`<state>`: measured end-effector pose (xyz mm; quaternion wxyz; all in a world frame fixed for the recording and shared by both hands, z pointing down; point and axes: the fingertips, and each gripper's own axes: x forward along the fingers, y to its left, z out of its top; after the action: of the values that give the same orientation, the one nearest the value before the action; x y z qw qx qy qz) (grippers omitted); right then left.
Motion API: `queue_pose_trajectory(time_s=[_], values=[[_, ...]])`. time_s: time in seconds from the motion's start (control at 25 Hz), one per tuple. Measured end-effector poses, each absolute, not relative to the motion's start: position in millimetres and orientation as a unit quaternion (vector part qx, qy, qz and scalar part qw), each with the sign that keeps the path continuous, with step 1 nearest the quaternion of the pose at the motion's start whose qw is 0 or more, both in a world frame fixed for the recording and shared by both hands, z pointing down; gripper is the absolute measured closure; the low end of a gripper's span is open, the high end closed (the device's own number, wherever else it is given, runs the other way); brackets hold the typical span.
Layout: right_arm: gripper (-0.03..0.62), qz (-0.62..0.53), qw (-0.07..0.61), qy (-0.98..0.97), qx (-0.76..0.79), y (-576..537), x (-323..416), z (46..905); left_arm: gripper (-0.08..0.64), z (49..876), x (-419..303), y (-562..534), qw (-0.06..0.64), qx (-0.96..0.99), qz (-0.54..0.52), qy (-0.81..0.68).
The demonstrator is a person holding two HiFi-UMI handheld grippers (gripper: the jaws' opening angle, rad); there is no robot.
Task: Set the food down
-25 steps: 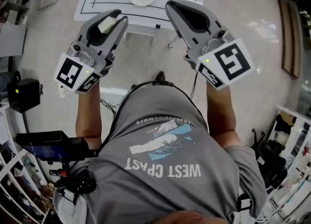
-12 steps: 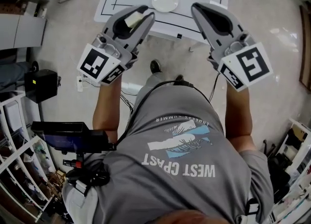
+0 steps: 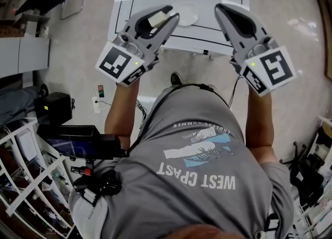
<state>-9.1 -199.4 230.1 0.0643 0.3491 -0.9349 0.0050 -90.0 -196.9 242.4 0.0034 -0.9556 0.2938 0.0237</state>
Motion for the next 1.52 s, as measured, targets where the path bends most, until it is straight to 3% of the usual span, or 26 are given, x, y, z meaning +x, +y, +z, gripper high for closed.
queue_pose_trajectory(time_s=[0.92, 1.52], values=[[0.584, 0.031, 0.069, -0.948, 0.310, -312, 39, 285, 0.468, 308, -34, -317, 0.001, -0.934, -0.032, 0.356], [0.584, 0.066, 0.104, -0.946, 0.300, -325, 39, 300, 0.468, 353, -37, -342, -0.020, -0.921, -0.079, 0.381]])
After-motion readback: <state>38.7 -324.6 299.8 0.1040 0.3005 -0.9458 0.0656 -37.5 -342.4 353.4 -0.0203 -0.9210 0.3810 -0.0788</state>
